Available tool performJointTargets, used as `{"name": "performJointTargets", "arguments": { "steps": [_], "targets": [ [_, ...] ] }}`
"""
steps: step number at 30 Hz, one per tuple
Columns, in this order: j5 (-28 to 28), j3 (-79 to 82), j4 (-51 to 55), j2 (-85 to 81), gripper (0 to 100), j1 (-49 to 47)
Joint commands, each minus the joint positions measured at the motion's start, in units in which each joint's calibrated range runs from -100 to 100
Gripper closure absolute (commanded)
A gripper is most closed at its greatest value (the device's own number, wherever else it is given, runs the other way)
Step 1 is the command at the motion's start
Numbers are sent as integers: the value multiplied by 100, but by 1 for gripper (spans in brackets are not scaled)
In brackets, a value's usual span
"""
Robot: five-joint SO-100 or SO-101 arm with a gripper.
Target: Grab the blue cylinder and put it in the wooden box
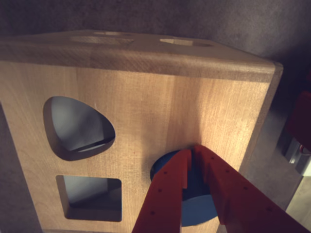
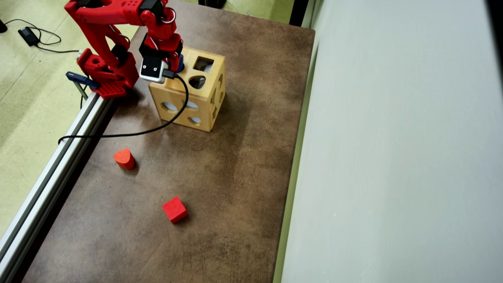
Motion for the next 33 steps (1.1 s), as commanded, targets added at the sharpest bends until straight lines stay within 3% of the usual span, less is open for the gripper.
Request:
{"name": "performJointTargets", "arguments": {
  "steps": [1,21,33],
  "targets": [
    [-15,50,-53,60,98,-152],
    [-20,-39,-37,-1477,98,635],
    [-10,59,140,-4849,98,554]
  ]
}}
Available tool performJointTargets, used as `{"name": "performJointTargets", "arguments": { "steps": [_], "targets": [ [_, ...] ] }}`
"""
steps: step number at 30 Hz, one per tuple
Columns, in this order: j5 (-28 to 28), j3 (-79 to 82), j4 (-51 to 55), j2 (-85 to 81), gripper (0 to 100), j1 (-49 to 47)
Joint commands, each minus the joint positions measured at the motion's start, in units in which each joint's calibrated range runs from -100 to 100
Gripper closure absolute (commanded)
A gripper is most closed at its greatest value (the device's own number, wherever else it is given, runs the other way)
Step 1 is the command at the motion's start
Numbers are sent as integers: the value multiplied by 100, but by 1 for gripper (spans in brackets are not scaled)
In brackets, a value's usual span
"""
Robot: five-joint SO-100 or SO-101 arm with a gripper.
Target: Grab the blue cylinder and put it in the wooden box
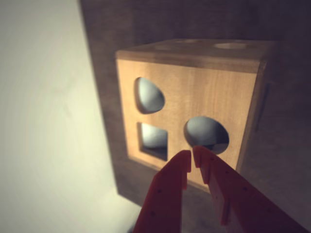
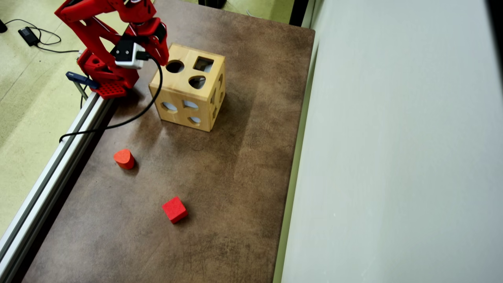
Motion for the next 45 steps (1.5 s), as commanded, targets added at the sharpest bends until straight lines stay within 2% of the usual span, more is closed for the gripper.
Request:
{"name": "performJointTargets", "arguments": {
  "steps": [1,11,45],
  "targets": [
    [-5,-31,148,-1434,98,-50],
    [-5,219,647,-4050,98,9],
    [44,228,647,-4067,98,381]
  ]
}}
